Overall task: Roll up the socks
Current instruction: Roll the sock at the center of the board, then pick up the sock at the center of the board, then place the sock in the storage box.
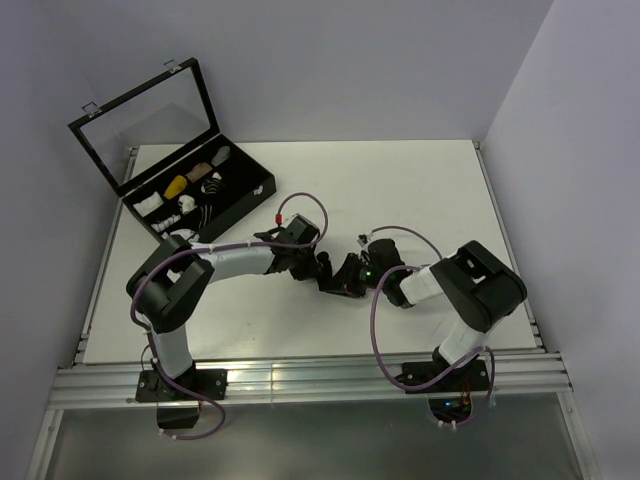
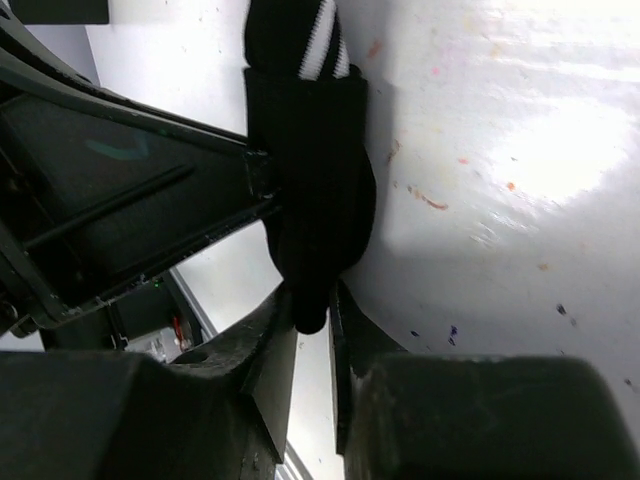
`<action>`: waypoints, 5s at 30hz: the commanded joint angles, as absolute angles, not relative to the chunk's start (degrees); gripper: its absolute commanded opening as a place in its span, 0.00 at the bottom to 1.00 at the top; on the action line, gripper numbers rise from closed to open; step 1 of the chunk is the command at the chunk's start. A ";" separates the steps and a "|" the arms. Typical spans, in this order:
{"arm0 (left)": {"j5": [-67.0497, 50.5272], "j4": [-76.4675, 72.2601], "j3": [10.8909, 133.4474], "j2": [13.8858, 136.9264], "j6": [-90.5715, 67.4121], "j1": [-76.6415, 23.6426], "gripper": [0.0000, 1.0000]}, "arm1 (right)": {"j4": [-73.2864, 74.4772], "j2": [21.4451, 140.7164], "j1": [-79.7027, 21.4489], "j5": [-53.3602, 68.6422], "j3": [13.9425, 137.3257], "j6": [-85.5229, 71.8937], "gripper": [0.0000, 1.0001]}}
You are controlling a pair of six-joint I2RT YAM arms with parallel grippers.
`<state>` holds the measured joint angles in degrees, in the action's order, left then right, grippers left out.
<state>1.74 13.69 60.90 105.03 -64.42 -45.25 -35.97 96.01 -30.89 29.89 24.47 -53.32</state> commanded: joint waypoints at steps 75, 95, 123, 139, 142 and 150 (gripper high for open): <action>22.40 45.26 72.86 125.42 -58.01 -52.56 0.00 | -28.45 86.18 -26.98 29.89 23.11 -49.32 0.36; 33.05 34.73 81.20 98.01 -29.20 -37.10 0.00 | 31.27 41.42 -26.89 -5.96 45.51 -27.25 0.81; -0.96 19.69 96.59 115.66 -2.55 -7.38 0.00 | 26.10 37.00 -26.89 -16.61 50.01 -17.31 0.99; -3.25 11.25 82.71 112.86 -6.50 -7.03 0.00 | 25.14 37.88 -26.89 -16.17 48.60 -16.17 0.99; -2.29 12.48 81.65 111.45 -6.77 -7.03 0.00 | 24.70 38.14 -26.89 -16.00 48.25 -16.26 0.99; -0.26 18.97 85.77 115.47 -7.56 -7.03 0.00 | 24.52 39.29 -26.89 -15.82 48.08 -16.08 0.99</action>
